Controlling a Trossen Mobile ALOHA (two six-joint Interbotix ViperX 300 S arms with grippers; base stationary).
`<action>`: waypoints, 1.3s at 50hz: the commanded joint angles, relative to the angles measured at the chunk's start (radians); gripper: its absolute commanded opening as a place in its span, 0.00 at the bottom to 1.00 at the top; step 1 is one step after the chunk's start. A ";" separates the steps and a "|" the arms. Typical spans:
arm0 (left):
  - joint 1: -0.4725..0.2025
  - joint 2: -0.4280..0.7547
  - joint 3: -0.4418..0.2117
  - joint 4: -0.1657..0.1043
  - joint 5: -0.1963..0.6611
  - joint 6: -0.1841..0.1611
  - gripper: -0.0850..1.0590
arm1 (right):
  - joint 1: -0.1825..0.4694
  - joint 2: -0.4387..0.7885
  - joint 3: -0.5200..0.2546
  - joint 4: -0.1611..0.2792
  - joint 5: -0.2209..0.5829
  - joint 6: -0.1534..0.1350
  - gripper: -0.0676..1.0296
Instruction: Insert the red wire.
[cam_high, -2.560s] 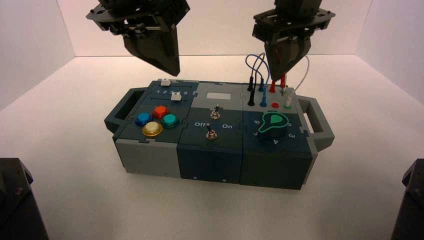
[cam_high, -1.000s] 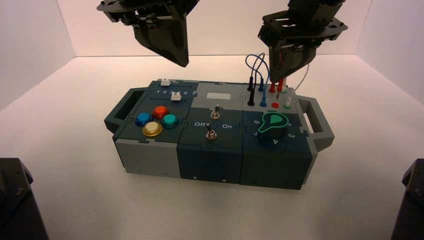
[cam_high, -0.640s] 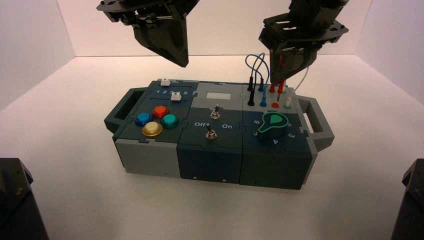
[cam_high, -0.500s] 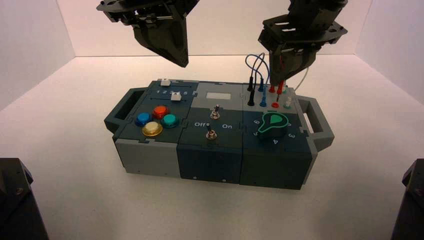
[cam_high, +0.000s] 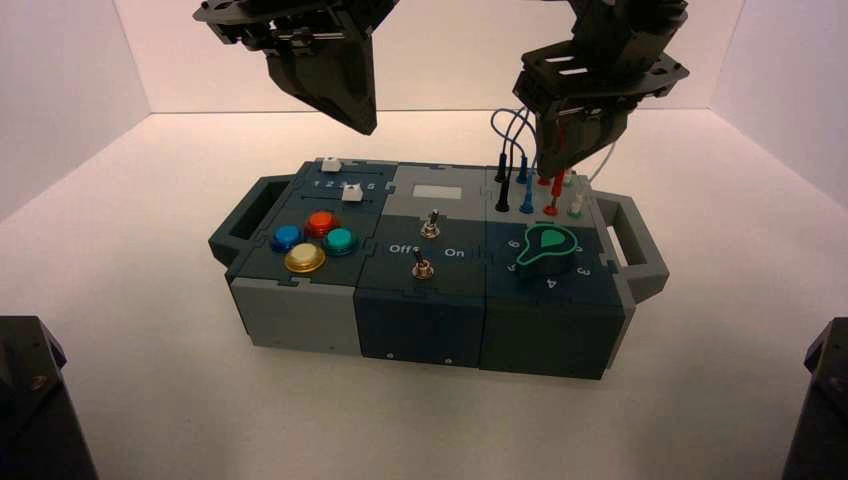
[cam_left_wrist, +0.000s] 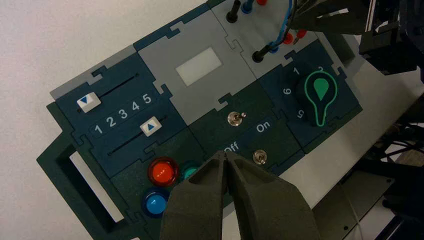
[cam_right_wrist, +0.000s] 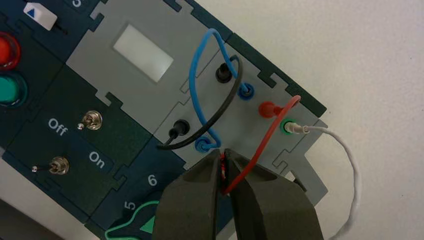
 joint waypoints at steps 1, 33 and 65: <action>-0.002 -0.008 -0.028 0.002 -0.005 0.003 0.05 | -0.002 -0.009 -0.009 -0.002 -0.008 0.005 0.04; -0.002 -0.011 -0.028 0.002 0.005 0.012 0.05 | -0.008 0.006 -0.020 -0.015 -0.014 0.005 0.04; -0.002 -0.008 -0.028 0.002 0.006 0.018 0.05 | -0.017 0.003 -0.043 -0.023 -0.006 -0.002 0.04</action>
